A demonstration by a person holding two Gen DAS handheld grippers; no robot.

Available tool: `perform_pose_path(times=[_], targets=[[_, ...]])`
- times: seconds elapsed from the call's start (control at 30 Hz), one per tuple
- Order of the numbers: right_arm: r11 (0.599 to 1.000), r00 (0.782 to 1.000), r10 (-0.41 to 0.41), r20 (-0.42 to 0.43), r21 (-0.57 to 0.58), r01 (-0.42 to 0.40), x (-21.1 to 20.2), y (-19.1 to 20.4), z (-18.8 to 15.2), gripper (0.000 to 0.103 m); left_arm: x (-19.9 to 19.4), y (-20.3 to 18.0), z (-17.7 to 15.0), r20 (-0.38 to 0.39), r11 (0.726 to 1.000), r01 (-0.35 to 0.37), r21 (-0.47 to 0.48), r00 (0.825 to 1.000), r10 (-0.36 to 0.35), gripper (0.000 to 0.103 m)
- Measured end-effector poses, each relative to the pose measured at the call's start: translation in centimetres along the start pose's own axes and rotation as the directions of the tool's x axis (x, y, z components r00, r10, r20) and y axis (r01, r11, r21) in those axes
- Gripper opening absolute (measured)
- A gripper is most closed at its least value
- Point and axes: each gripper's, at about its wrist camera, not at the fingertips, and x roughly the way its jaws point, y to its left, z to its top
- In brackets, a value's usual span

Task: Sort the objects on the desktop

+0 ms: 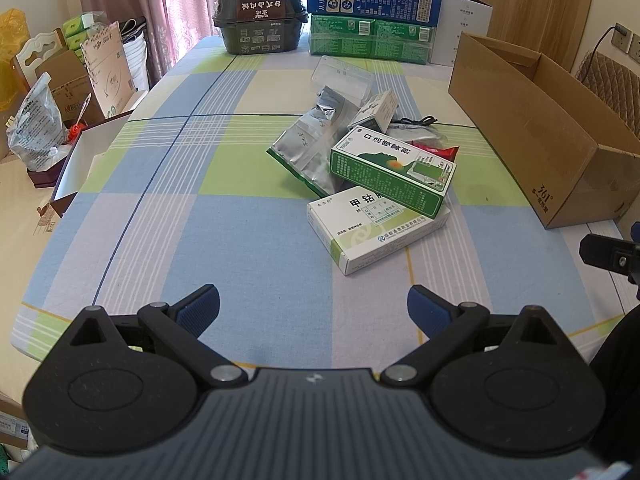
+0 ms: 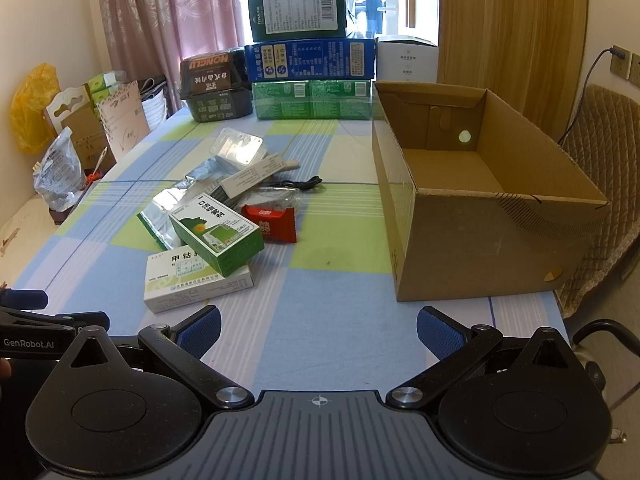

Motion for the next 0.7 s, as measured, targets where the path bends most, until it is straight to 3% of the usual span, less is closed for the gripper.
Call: perform_pose_path(times=[0.7], targets=[[1.0, 1.0, 0.003, -0.002, -0.008, -0.003, 0.02, 0.12, 0.05, 0.101, -0.01, 0.04, -0.03, 0.001, 1.0, 0.001, -0.002, 1.0, -0.001, 0.099]])
